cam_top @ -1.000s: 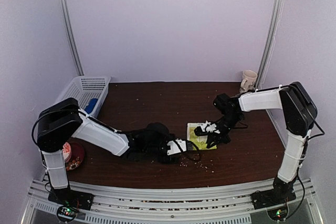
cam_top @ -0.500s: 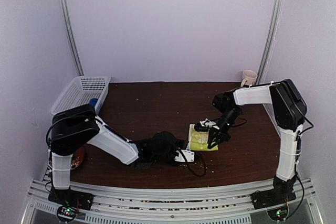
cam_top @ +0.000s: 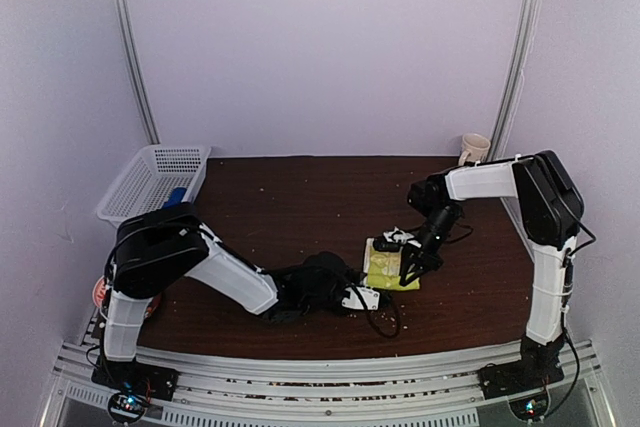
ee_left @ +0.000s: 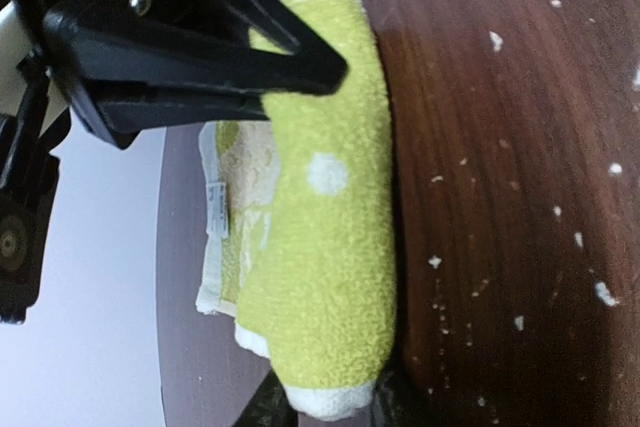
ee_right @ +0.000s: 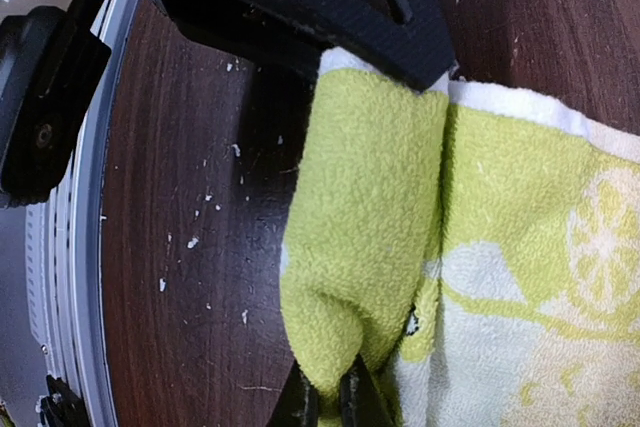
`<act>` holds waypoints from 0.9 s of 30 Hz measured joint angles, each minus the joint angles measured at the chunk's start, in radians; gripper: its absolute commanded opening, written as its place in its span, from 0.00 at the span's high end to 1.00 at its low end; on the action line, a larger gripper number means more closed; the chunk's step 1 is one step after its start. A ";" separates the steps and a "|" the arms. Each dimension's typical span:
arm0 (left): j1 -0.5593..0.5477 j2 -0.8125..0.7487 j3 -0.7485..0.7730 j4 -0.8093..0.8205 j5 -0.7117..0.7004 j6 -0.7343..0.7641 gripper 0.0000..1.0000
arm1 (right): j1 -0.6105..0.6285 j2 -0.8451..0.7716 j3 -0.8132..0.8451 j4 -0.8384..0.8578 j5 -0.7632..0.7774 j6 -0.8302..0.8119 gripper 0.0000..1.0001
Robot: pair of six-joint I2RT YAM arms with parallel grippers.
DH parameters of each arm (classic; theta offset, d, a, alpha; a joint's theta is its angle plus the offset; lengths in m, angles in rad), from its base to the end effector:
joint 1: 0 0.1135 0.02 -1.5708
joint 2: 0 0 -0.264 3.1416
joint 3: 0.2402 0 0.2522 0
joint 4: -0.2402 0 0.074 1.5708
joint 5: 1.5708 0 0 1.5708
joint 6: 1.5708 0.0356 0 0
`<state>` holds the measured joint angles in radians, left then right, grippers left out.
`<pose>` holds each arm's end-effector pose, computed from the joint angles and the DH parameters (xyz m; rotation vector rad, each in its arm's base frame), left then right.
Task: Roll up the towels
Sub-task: Roll the towel at the center of the board.
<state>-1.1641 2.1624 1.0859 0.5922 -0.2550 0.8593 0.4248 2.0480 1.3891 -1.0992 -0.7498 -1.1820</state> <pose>0.1792 -0.3934 0.0950 1.6398 1.2116 0.0712 0.3117 0.1676 0.1472 -1.9536 2.0291 1.1269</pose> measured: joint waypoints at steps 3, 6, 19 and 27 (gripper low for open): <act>-0.003 0.006 0.001 -0.002 0.001 0.006 0.97 | -0.001 0.000 0.000 -0.001 0.000 0.000 1.00; -0.005 0.009 0.001 -0.003 0.005 0.014 1.00 | -0.003 0.000 0.000 -0.001 0.000 0.000 0.96; -0.008 0.011 0.099 -0.199 0.063 -0.089 1.00 | -0.017 -0.117 -0.101 0.102 0.064 0.002 0.35; -0.008 0.011 0.212 -0.410 0.129 -0.248 1.00 | -0.033 -0.418 -0.360 0.297 0.130 -0.106 0.00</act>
<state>-1.1717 2.1735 1.2980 0.1818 -0.1257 0.6117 0.3916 1.6302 1.0290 -0.8024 -0.6197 -1.2881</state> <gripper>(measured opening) 0.019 0.998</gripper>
